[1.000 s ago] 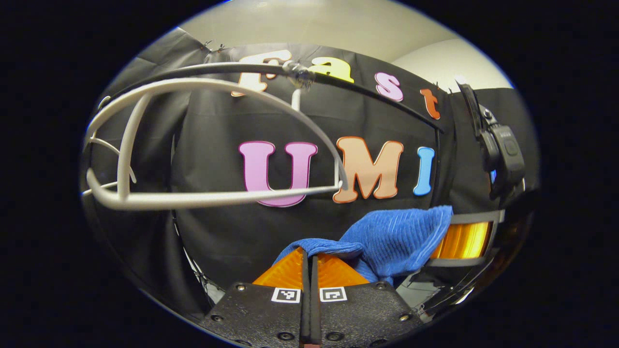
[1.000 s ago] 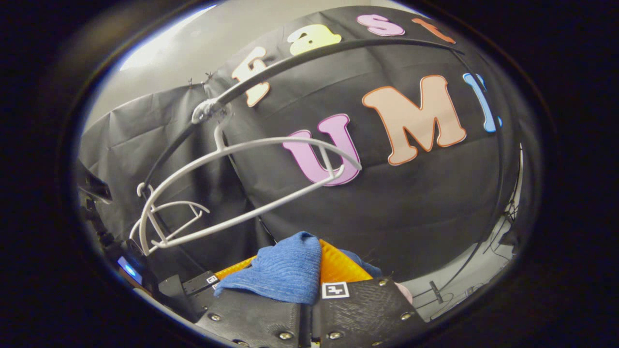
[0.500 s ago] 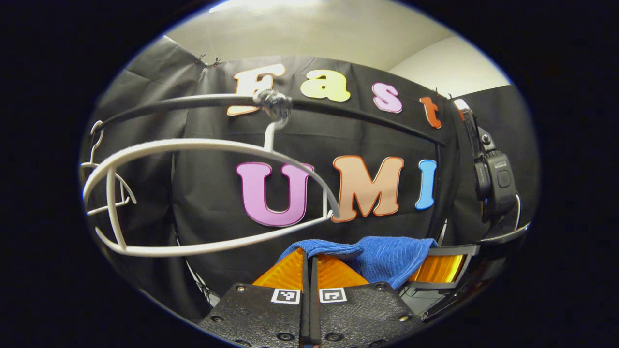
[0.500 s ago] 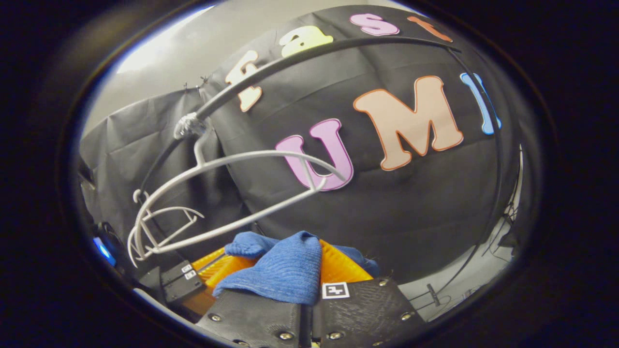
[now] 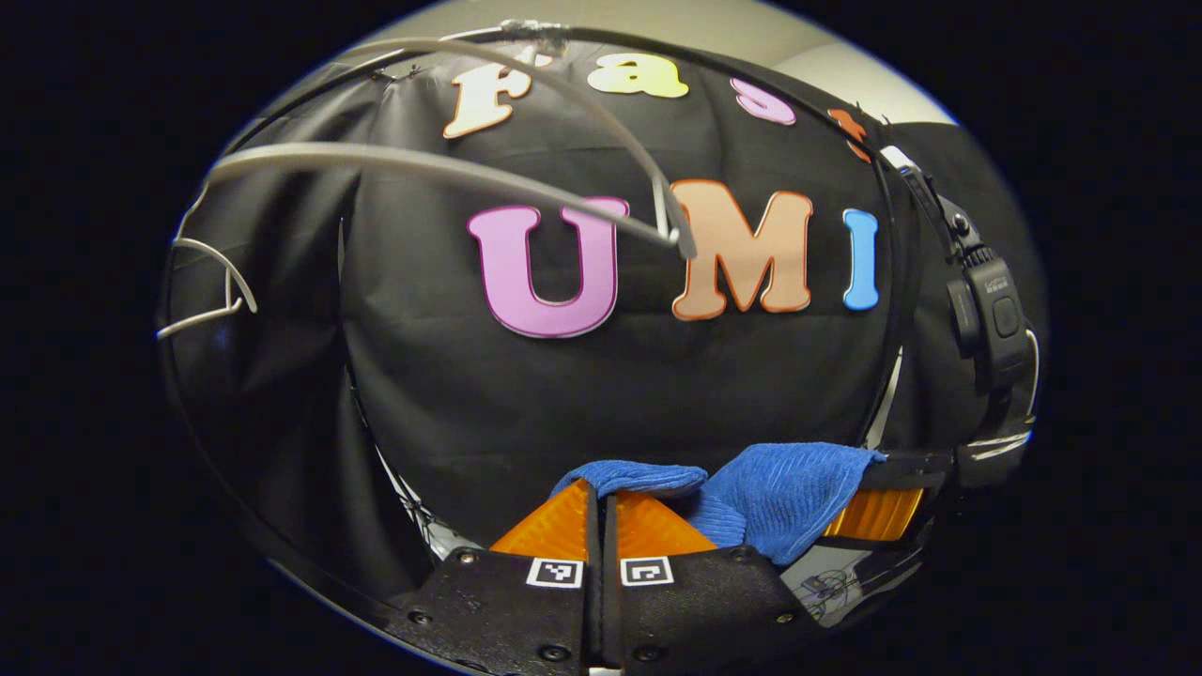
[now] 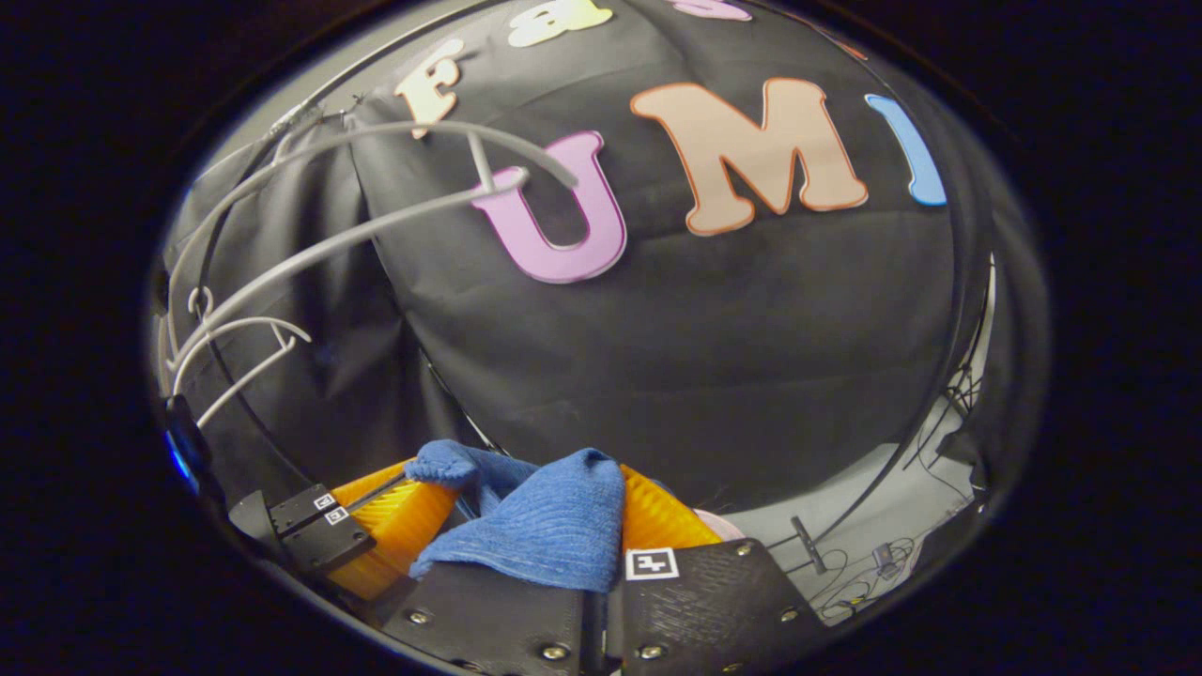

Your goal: Grasp the clothes on the hanger with both hands and then place them into the laundry hamper below.

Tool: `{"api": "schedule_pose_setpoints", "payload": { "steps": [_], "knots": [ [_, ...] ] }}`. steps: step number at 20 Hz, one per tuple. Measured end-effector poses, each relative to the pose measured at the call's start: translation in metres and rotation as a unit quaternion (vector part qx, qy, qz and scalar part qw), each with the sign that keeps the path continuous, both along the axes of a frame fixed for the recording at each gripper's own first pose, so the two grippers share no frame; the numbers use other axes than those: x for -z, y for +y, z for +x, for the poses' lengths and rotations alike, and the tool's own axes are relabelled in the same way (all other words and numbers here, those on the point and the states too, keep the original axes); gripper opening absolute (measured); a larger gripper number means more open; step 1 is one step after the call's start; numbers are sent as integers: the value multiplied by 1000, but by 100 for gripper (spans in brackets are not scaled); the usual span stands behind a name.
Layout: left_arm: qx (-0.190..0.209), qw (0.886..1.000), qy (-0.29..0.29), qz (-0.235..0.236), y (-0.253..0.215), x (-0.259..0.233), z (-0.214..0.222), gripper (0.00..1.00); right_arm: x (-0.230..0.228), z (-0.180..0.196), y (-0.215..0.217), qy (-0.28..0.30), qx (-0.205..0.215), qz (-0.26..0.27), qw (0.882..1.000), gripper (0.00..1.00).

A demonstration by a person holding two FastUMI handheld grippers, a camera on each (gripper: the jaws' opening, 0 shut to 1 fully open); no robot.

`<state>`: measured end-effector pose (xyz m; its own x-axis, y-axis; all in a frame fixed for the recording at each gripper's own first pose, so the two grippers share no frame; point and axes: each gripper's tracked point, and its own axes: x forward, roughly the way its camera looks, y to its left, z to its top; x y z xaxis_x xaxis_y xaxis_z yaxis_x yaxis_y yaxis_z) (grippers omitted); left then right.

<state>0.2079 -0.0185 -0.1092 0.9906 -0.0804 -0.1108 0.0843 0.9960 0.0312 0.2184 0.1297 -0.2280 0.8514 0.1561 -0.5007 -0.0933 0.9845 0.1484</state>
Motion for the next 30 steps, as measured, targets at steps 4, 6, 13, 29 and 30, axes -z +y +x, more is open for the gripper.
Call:
{"api": "schedule_pose_setpoints", "payload": {
  "steps": [4, 6, 13, 29, 30],
  "knots": [
    [-7, 999, 23, 21, 5, 42, 20, 0, 43, 11, -1, 34, 3, 10, 999, 5],
    [-10, 998, 46, 28, 5, 69, 34, 0, 72, 13, -5, 67, 4, 5, 998, 5],
    [-25, 982, 183, 44, 19, 181, 49, 1, 163, -3, -11, 185, 17, -42, 982, 4],
    [-13, 954, 299, 13, 24, 230, 22, 27, 168, -19, -18, 214, 60, -70, 972, 8],
    [-10, 952, 307, 15, 26, 234, 21, 34, 168, -22, -20, 213, 68, -71, 972, 11]
  ]
}}
